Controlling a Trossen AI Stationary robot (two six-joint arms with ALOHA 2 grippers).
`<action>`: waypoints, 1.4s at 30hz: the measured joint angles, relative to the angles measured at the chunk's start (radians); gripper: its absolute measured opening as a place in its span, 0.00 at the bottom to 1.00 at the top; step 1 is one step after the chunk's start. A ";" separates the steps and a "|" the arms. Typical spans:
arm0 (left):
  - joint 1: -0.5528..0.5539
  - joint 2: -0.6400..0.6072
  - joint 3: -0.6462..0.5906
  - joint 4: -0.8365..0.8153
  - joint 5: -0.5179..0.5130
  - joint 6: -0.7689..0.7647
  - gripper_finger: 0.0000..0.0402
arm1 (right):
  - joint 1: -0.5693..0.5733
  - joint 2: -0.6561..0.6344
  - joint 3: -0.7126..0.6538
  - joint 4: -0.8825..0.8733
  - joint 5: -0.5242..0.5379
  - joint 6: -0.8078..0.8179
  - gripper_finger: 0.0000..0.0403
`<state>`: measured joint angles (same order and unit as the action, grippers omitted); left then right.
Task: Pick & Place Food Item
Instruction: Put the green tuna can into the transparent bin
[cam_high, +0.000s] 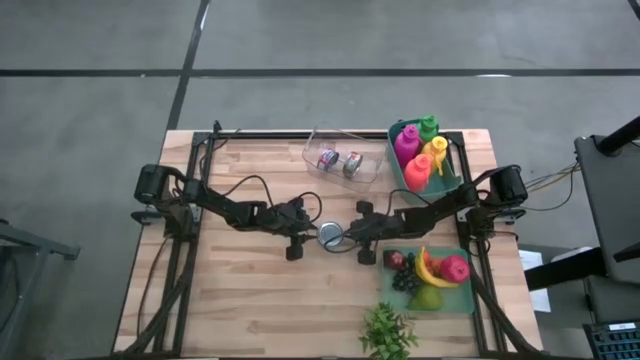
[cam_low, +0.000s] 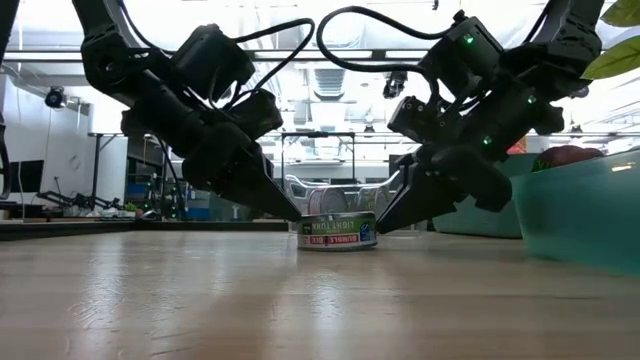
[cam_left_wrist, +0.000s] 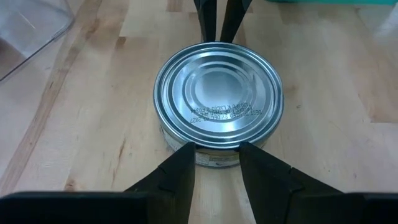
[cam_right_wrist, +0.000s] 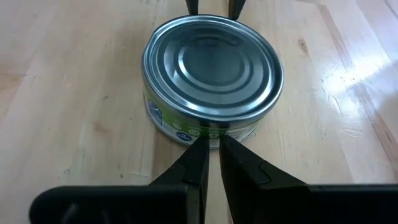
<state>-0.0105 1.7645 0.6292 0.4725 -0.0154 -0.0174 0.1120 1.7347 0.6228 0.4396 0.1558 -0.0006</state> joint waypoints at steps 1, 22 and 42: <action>0.000 0.000 0.000 0.000 -0.002 0.000 0.32 | 0.000 0.000 0.001 -0.004 0.000 0.000 0.10; 0.001 0.001 0.001 0.000 -0.014 0.003 0.32 | 0.019 -0.014 0.052 -0.124 -0.011 -0.033 0.10; 0.009 0.007 0.002 -0.023 -0.024 -0.007 0.32 | 0.035 -0.018 0.063 0.322 -0.001 -0.082 0.09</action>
<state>-0.0011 1.7718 0.6312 0.4493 -0.0398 -0.0244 0.1469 1.7169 0.6862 0.7613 0.1551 -0.0823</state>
